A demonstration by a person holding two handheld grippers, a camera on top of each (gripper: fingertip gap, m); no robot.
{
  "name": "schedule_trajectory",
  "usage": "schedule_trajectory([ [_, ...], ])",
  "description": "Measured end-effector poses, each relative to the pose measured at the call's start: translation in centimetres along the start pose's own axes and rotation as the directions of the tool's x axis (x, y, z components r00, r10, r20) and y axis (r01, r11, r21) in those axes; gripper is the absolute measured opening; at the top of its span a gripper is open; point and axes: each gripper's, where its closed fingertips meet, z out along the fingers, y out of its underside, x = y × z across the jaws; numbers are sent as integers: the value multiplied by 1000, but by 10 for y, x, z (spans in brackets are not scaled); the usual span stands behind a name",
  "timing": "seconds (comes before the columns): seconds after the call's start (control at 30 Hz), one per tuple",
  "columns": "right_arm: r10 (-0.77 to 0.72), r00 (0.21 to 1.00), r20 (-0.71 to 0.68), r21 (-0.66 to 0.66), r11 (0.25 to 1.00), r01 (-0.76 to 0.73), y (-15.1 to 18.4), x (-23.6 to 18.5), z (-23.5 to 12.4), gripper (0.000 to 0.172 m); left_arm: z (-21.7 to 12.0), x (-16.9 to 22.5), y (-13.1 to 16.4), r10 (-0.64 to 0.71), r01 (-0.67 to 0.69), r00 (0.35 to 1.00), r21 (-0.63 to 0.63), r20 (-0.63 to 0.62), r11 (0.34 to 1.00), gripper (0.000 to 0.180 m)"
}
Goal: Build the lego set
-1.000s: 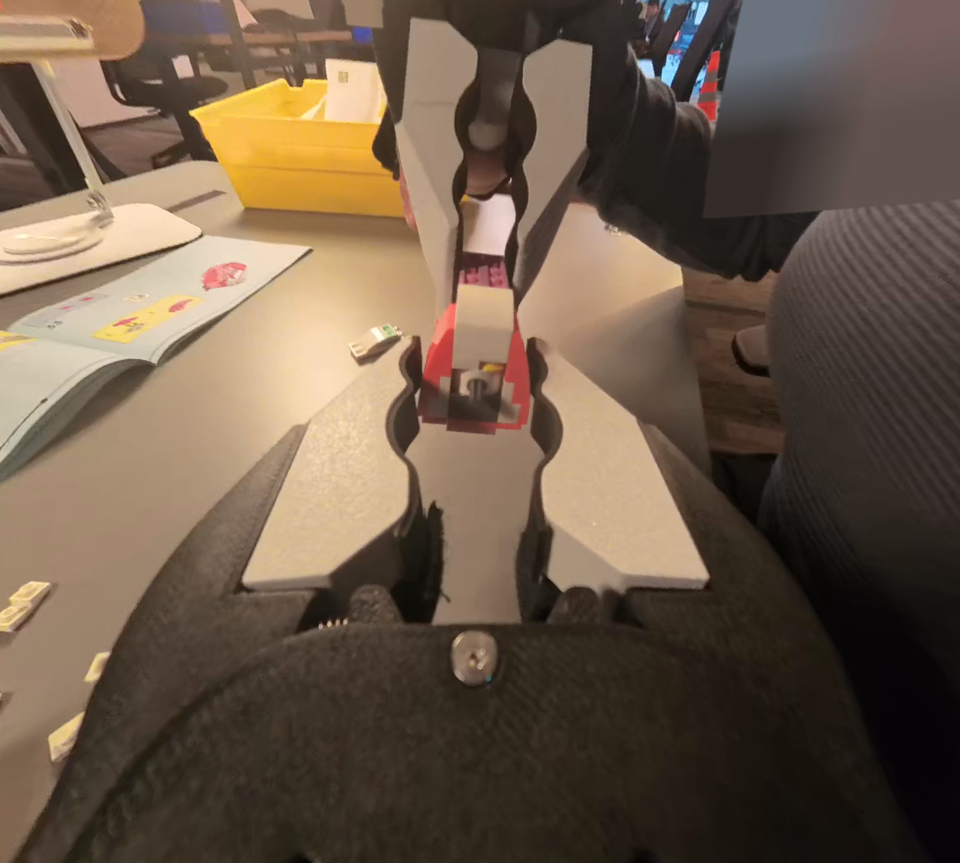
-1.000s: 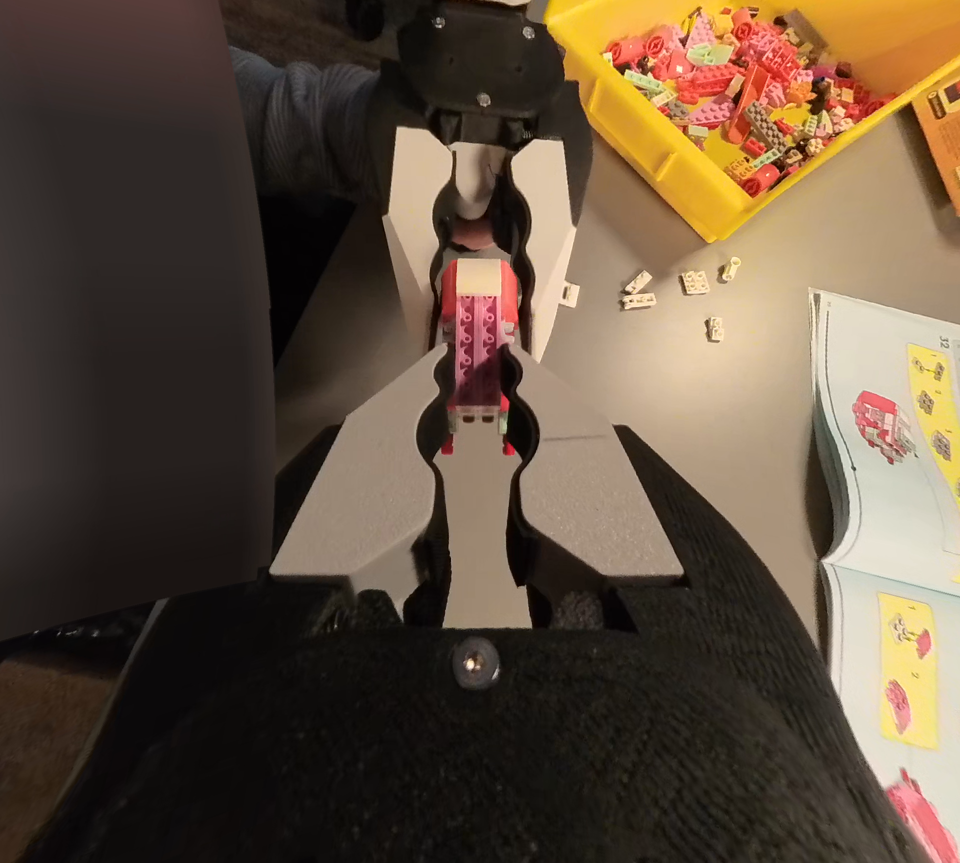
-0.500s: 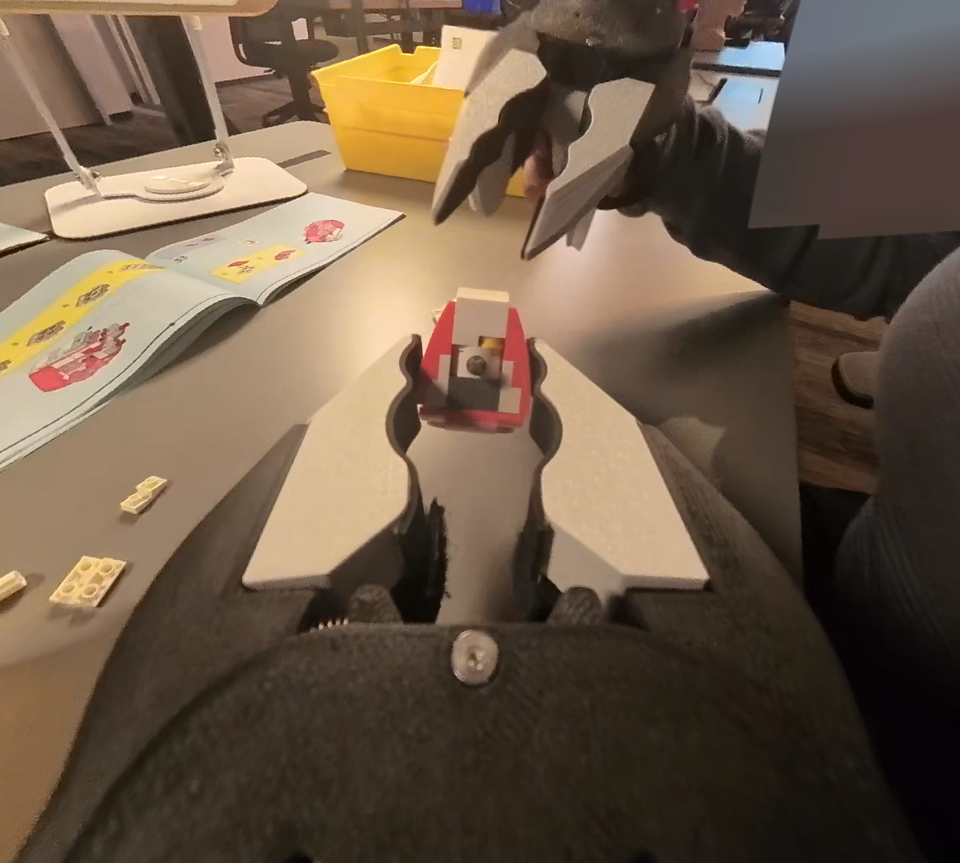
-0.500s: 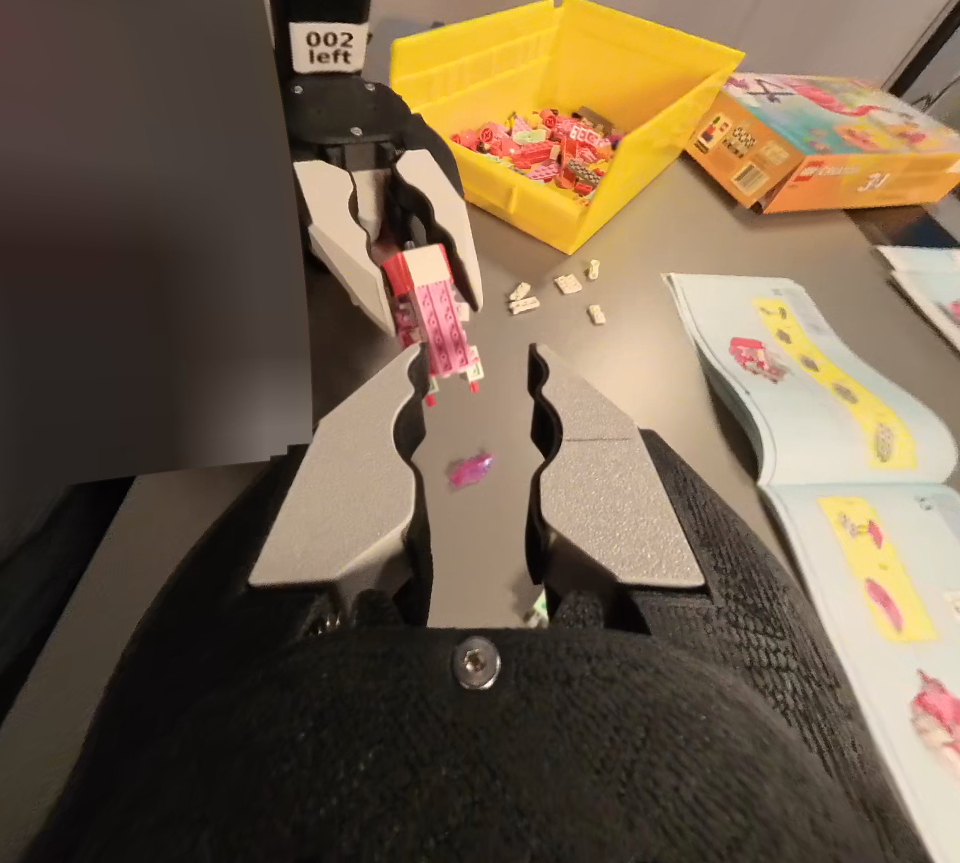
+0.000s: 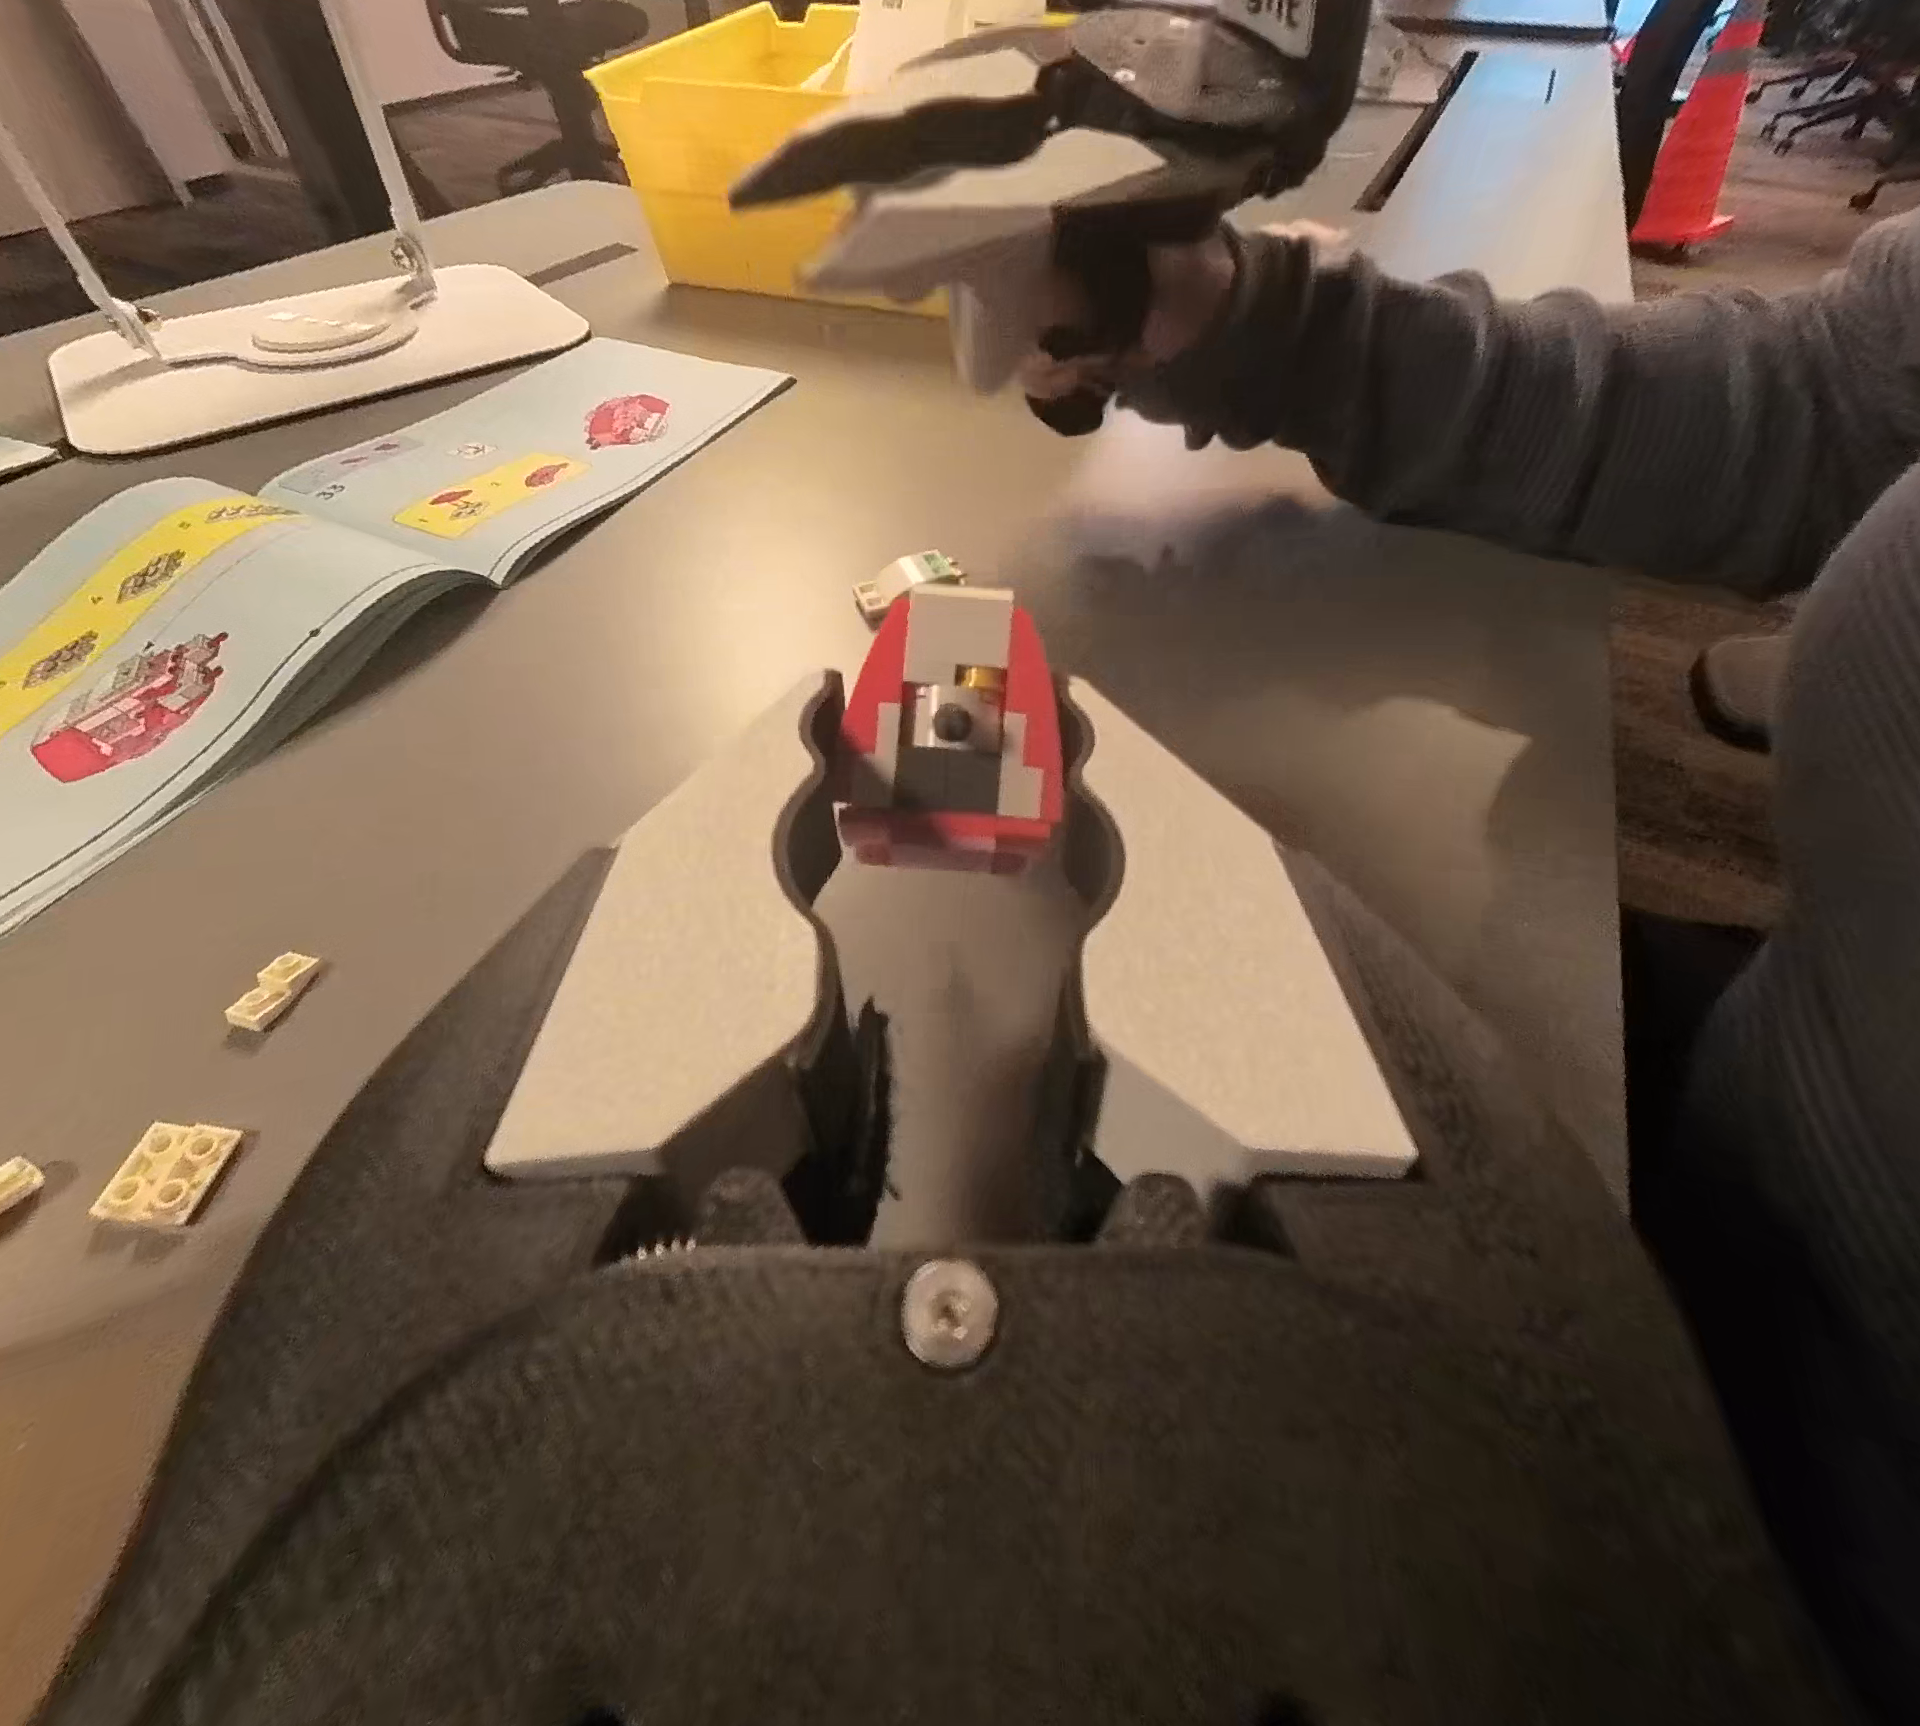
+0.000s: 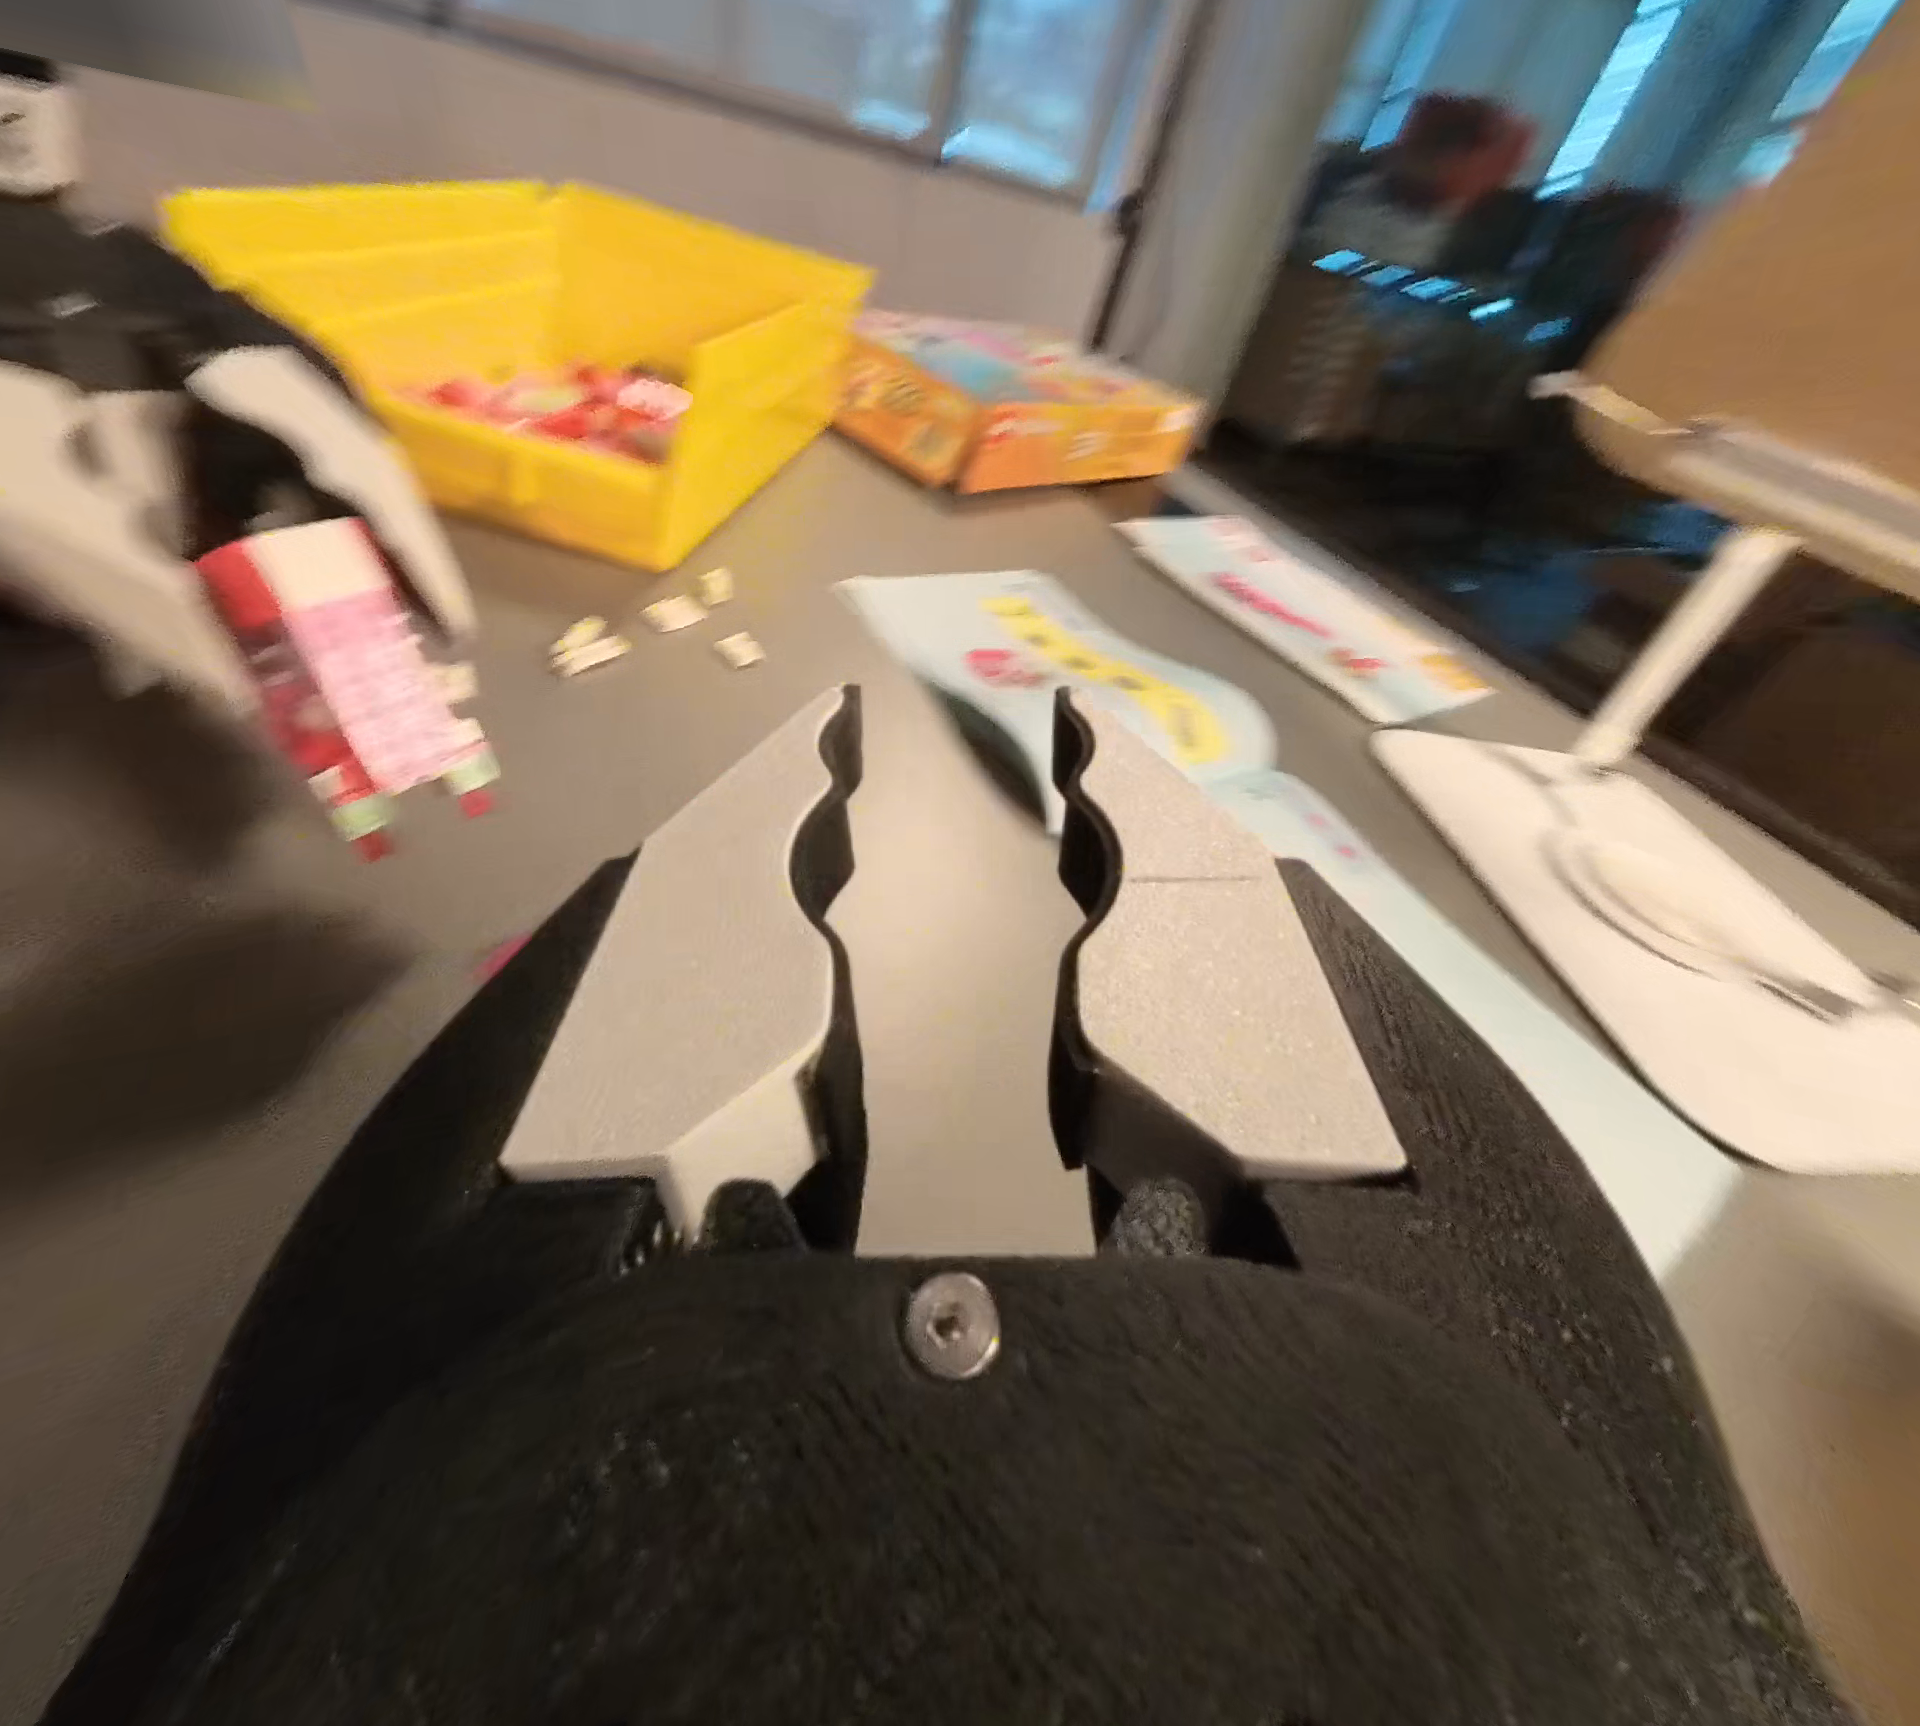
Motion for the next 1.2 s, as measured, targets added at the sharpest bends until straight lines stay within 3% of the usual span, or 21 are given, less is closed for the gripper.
schedule_trajectory([
  [0.13, -23, 963, -268, 148, 987, 65, -7, 34, -19, 24, 2, 1, 3, 15, -15, 1000, -20, 1, 1000, 38],
  [0.27, -84, 940, -331, 114, 985, 129, -1, 37, -18, 23, 4, 2, 5, 27, -27, 1000, -38, 2, 999, 39],
  [0.53, -41, 959, -281, 45, 997, 55, 14, 34, -10, 24, 6, 3, 7, 40, -40, 999, -59, -5, 997, 39],
  [0.7, 41, 983, -176, -83, 995, -56, 34, 25, -6, 25, 8, 4, 11, 55, -55, 999, -88, -2, 995, 39],
  [0.9, 123, 992, -40, -321, 938, -129, 67, 0, -13, 30, 9, 2, 19, 100, -95, 995, -148, 27, 984, 39],
  [1.2, 247, 966, 82, -467, 865, -182, 87, -31, -28, 29, -11, -6, 51, 140, -112, 988, -329, 62, 938, 39],
])
